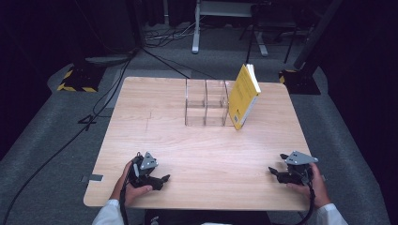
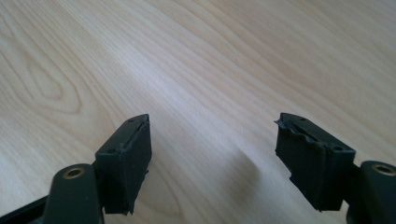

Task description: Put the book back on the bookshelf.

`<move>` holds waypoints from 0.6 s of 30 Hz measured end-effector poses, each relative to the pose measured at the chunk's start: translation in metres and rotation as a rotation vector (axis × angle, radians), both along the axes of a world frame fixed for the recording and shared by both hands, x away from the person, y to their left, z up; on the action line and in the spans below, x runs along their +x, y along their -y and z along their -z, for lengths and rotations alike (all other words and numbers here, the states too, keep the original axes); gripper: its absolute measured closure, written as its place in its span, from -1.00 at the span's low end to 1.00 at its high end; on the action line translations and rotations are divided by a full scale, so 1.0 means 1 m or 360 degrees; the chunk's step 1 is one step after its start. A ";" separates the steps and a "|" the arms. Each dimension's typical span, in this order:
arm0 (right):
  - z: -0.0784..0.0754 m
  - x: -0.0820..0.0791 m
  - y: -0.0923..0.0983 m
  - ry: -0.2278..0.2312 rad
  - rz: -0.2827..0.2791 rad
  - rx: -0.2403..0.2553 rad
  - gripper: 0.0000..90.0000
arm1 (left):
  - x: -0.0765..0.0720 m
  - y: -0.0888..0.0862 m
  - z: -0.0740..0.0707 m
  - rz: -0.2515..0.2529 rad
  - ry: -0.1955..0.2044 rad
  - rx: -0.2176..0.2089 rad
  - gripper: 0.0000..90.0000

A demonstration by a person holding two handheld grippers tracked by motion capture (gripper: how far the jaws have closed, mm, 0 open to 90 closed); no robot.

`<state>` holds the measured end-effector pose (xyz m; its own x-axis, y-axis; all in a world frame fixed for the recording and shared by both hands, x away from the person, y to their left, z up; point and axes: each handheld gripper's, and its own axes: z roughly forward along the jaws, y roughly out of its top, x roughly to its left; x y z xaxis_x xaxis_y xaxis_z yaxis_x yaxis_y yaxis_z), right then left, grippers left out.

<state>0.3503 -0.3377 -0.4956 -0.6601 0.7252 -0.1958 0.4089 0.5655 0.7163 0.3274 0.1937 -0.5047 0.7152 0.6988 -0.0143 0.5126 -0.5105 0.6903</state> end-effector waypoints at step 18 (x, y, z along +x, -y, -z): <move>0.009 -0.027 0.052 -0.0169 0.0189 0.0266 -0.47 | 0.000 0.000 0.000 -0.0002 0.0000 0.0001 -0.65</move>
<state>0.3234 -0.3893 -0.5041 -0.5788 0.8155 -0.0004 0.5436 0.3862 0.7452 0.3274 0.1938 -0.5047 0.7142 0.6998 -0.0136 0.5132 -0.5104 0.6900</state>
